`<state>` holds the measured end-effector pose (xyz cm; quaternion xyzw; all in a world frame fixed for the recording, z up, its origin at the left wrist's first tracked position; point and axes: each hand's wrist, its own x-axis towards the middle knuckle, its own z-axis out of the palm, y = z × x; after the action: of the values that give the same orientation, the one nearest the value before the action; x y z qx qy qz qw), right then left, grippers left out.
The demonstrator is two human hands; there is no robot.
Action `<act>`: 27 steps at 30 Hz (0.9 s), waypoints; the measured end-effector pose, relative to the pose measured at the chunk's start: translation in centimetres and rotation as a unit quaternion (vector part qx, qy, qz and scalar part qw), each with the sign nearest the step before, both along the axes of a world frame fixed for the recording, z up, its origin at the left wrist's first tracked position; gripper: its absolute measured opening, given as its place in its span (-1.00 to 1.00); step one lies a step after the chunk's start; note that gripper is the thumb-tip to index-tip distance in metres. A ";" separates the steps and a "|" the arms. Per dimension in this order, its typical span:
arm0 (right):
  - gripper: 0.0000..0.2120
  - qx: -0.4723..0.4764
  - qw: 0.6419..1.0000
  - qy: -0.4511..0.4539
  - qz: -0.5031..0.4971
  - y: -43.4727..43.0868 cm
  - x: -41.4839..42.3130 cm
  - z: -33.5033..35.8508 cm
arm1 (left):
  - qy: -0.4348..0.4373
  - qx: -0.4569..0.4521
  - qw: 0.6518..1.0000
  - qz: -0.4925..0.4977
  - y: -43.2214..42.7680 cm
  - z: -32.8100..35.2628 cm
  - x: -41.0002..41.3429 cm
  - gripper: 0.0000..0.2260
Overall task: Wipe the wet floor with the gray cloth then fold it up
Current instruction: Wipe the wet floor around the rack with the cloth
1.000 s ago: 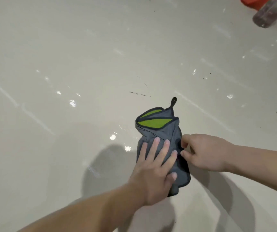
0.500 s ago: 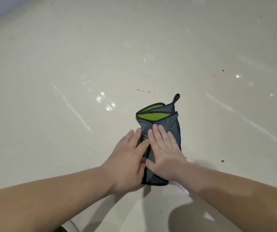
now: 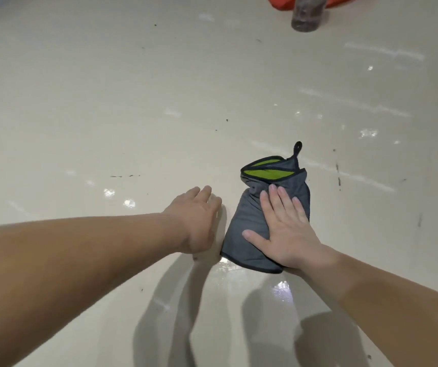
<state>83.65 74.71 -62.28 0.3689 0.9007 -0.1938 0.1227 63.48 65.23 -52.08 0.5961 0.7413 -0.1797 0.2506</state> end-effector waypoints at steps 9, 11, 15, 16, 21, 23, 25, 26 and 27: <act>-0.07 0.004 0.972 -0.057 -0.229 3.1 14.0 0.5 | -0.087 0.119 0.987 -0.070 3.9 -4.6 12.9 -0.37; -0.10 0.012 0.960 -0.076 -0.270 1.5 15.4 0.1 | -0.087 0.118 0.985 -0.095 4.7 -4.8 13.4 -0.36; -0.15 0.062 0.967 -0.056 -0.240 -4.4 16.5 -0.5 | -0.107 0.142 0.976 -0.124 5.9 -5.5 15.0 -0.32; -0.16 0.071 0.974 -0.048 -0.209 -5.8 16.9 -0.5 | -0.112 0.140 0.973 -0.143 6.0 -5.7 15.5 -0.30; -0.13 0.062 0.997 -0.025 -0.049 -5.5 20.3 -0.2 | -0.145 0.162 0.965 -0.145 6.3 -6.5 16.6 -0.29; -0.10 0.051 0.995 -0.053 -0.063 -1.7 21.5 0.3 | -0.148 0.176 0.963 -0.142 6.5 -6.6 16.7 -0.30; -0.06 0.018 0.983 -0.101 -0.149 2.4 22.0 0.7 | -0.142 0.178 0.964 -0.136 6.6 -6.6 16.2 -0.31; -0.04 -0.001 0.973 -0.117 -0.199 4.1 22.0 0.8 | -0.138 0.176 0.965 -0.134 6.7 -6.6 15.8 -0.31; -0.03 -0.013 0.963 -0.130 -0.237 5.3 22.0 1.0 | -0.137 0.174 0.966 -0.132 6.7 -6.6 15.5 -0.31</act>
<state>105.64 79.99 -61.33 0.5924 0.7611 -0.1793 0.1942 78.97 71.91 -58.65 0.7420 0.6346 0.0035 0.2160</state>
